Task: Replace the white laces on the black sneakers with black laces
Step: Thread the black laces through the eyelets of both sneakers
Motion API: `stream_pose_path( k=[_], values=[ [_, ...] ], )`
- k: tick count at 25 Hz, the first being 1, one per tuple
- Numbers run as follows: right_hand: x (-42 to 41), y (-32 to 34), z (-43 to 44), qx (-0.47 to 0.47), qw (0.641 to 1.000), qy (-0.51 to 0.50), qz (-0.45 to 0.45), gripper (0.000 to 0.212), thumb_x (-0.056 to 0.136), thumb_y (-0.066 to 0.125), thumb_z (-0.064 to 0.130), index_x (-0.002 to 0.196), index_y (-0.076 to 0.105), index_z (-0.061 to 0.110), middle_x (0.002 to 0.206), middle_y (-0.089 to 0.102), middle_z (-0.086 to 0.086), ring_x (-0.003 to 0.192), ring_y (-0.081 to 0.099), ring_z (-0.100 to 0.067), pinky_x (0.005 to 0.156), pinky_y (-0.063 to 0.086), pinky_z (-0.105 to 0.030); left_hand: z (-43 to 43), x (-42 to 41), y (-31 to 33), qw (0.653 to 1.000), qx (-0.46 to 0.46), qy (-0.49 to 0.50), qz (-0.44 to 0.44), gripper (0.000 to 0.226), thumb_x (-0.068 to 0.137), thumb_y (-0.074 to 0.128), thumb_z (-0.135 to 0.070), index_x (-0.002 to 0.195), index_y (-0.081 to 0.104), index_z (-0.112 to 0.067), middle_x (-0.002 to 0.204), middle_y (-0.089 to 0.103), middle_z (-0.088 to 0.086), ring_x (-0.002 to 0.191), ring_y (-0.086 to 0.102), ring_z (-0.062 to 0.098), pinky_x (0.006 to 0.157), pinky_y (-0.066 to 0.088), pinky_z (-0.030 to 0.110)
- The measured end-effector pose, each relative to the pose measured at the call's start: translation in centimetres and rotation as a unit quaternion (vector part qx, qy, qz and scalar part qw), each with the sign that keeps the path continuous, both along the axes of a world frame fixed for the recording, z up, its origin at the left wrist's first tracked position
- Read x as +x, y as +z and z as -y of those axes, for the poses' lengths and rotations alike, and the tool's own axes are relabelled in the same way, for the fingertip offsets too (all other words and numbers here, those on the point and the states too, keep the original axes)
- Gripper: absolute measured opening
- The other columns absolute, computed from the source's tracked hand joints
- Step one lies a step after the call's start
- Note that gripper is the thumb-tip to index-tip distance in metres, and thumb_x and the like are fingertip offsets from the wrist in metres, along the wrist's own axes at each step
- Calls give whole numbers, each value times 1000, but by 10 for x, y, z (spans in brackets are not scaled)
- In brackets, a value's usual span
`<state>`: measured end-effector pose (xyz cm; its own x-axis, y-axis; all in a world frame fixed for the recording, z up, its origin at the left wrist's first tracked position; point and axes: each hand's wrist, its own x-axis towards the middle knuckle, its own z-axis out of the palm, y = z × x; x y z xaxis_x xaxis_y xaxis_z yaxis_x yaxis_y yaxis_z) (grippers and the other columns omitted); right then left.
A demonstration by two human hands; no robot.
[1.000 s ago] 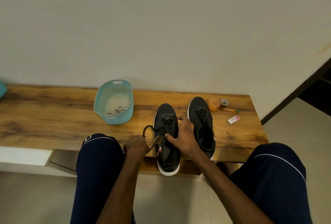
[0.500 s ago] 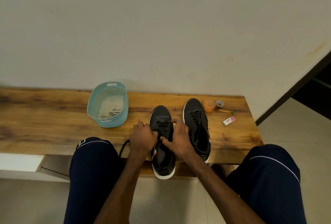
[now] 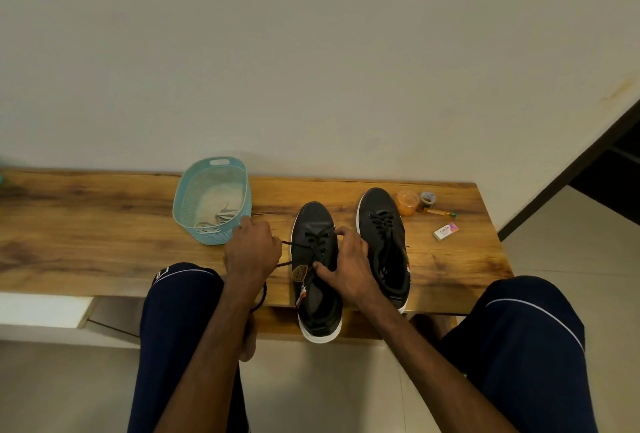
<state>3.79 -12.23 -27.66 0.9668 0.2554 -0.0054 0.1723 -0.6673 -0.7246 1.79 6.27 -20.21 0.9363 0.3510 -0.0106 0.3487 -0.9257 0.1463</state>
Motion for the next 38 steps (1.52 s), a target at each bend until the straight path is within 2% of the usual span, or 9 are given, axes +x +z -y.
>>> stream_pose_path(
  k=[5,7,10,16,19,23,26,30,38],
  values=[
    [-1,2,0,-2,1000,3,-2,78,79,78,39,137,30,19,141,33,-2,130,28,-19,110,35,-37,0,-1,2,1000,-22,14,4,29,100,50,-36,106,63,-11,115,51,13,100,56,25,74,49,37],
    [-2,4,0,-5,1000,0,5,77,79,78,40,137,31,19,140,35,-2,130,29,-19,110,36,-38,-3,2,4,991,-127,21,29,32,99,52,-38,90,63,-10,102,56,14,87,57,24,73,47,39],
    [-2,8,2,-1,1000,8,9,78,79,78,47,138,33,20,139,37,0,129,31,-18,108,34,-35,-8,6,15,916,-383,47,112,42,99,55,-33,77,61,2,77,56,16,71,50,22,73,44,37],
    [-2,31,3,91,995,-15,34,37,91,68,37,120,51,21,119,51,7,110,42,-5,93,40,-26,-9,8,48,769,-599,49,218,27,99,55,-29,80,73,-21,76,67,-17,71,59,-10,78,45,31],
    [-7,51,-10,159,985,19,70,13,98,59,24,108,66,19,106,64,7,101,57,-5,88,51,-34,-9,7,54,678,-717,-32,161,21,94,57,-31,95,75,-21,84,67,-6,71,62,7,72,53,35],
    [-18,75,-40,224,964,139,-18,36,100,55,20,136,54,19,125,62,9,118,57,-4,101,48,-29,-9,13,52,594,-789,-92,125,36,95,53,-17,130,60,-11,102,66,8,83,64,18,82,60,42],
    [-22,81,-54,250,952,151,-92,30,102,52,18,132,54,17,107,70,7,103,66,-5,94,50,-27,-11,15,48,601,-781,-55,160,33,101,46,-9,133,56,-8,105,69,8,83,67,18,81,60,37],
    [-11,88,-31,207,970,89,-87,16,103,51,19,108,66,14,68,66,5,62,59,-6,64,48,-23,-22,13,43,684,-683,76,244,25,103,46,-4,125,56,-2,95,72,6,69,70,13,65,61,29],
    [2,128,10,48,996,52,-50,26,104,47,13,118,69,13,79,69,1,58,54,5,64,44,-20,-28,-4,31,829,-499,117,224,18,101,51,-11,118,57,-7,97,73,9,64,68,20,60,60,38]
  ],
)
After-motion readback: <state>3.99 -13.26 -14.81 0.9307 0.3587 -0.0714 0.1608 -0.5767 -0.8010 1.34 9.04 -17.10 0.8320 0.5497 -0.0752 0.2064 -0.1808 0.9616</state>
